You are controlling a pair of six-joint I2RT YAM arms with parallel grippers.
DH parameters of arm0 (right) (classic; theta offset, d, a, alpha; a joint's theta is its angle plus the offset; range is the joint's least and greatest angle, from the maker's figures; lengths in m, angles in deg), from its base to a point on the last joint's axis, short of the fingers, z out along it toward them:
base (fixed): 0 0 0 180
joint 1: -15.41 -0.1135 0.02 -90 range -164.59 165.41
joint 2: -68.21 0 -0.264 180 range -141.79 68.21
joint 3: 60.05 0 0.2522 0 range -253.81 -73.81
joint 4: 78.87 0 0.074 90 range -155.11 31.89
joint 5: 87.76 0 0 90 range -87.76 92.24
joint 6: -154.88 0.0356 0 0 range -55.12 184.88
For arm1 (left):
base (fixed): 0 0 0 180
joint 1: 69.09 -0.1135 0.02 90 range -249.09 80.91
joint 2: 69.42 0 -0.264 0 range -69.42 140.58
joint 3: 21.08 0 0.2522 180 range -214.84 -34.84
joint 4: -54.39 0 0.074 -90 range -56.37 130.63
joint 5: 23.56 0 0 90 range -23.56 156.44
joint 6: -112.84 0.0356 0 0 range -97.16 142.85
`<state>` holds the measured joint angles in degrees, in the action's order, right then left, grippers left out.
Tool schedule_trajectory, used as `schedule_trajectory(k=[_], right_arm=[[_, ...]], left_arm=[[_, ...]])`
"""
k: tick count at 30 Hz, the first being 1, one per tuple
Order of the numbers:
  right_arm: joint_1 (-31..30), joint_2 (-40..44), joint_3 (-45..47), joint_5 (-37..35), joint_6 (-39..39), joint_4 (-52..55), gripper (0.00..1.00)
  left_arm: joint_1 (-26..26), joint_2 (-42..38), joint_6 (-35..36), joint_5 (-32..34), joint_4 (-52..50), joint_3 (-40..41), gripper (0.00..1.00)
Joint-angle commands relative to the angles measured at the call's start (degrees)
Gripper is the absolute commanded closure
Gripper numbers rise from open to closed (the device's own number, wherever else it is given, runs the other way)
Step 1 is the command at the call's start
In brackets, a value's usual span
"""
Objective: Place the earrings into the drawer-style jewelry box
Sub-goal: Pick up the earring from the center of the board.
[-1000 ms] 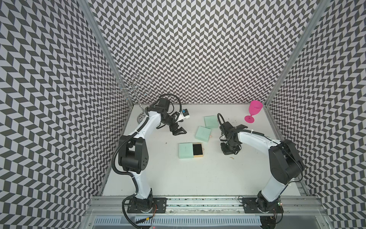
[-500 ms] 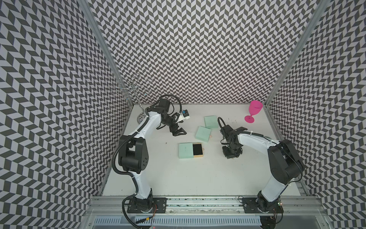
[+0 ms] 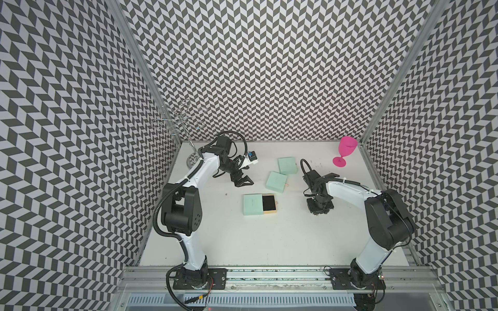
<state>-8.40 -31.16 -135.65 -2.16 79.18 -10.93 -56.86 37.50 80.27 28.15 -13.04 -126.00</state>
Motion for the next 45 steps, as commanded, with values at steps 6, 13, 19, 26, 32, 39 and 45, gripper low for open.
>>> schedule_trajectory(k=[6, 13, 19, 26, 32, 39, 45], right_arm=[[0.43, -0.70, 0.75, 2.51, -1.02, -2.19, 0.74], [0.46, 0.36, 2.89, 5.18, -0.61, -3.37, 0.74], [0.44, 1.00, 4.69, 6.14, -0.39, -4.03, 0.76], [0.43, 1.21, 5.39, 6.69, 0.03, -5.13, 0.78], [0.43, -0.11, 4.83, 7.45, -0.32, -5.74, 0.84], [0.44, 1.59, 5.78, 7.48, -0.14, -5.49, 0.90], [0.44, 3.64, 2.48, 8.35, 0.15, -2.84, 0.90]], left_arm=[[-0.10, -1.71, 1.20, -0.89, -0.60, 0.45, 0.03], [-0.18, -1.80, 1.19, -0.64, -0.68, 0.41, 0.03], [-0.19, -1.79, 1.15, -0.81, -0.54, 0.19, 0.02], [-0.19, -1.80, 1.19, -0.82, -0.55, 0.19, 0.03], [-0.10, -2.10, 1.19, -0.82, -0.49, 0.25, 0.03], [-0.09, -2.09, 1.11, -0.60, -0.47, 0.14, 0.02], [-0.09, -2.07, 1.19, -0.49, -0.39, -0.07, 0.02]])
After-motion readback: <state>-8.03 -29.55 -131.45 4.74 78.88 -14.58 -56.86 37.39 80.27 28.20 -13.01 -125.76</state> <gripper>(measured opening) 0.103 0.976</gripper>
